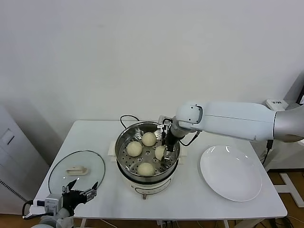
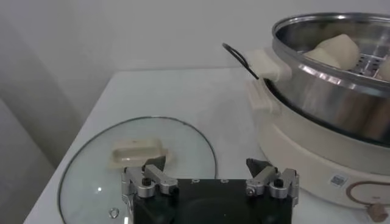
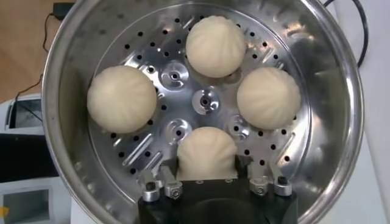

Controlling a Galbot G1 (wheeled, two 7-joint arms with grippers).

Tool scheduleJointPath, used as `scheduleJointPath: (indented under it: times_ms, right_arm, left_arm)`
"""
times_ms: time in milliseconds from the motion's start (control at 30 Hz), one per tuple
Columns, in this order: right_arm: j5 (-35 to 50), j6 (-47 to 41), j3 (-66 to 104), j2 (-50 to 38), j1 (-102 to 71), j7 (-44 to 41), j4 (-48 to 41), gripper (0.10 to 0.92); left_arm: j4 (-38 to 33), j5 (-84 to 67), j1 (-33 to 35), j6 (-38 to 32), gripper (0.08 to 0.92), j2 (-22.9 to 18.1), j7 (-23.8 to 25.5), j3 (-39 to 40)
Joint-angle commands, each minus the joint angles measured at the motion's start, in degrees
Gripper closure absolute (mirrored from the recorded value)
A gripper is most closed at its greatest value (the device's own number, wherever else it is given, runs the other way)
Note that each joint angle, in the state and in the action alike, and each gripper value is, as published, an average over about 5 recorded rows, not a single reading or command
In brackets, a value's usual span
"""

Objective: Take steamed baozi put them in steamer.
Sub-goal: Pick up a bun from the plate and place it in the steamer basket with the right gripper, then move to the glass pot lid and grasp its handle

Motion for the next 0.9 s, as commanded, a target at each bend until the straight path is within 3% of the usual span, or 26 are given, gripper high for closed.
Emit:
scheduleJointPath:
  times_ms: [33, 200, 367, 633, 900]
  right_arm:
    - [2.1, 0.7, 4.5, -3.9, 2.2, -2.5, -0.3, 0.229]
    - [7.4, 3.2, 11.1, -10.0, 2.5, -2.5, -0.9, 0.203]
    - [11.8, 8.9, 23.9, -16.9, -6.1, 3.7, -2.2, 0.203]
    - [9.9, 20.6, 48.4, -26.6, -29.8, 9.1, -0.8, 0.203]
    - [5.6, 32.3, 75.1, -29.0, -57.0, 16.8, 2.6, 0.203]
  left_arm:
    - [0.0, -0.4, 0.0, -0.1, 0.177, 0.3, 0.1, -0.6]
    - [0.1, -0.9, -0.1, -0.3, 0.177, 0.6, 0.3, -1.3]
    - [0.8, -1.1, -1.2, -0.3, 0.177, 0.5, 0.2, -1.5]
    - [0.1, -1.8, -2.2, -0.1, 0.177, 0.5, -0.1, -1.9]
    - [-0.7, -2.0, -2.6, -0.6, 0.177, 0.1, 0.2, -1.6]
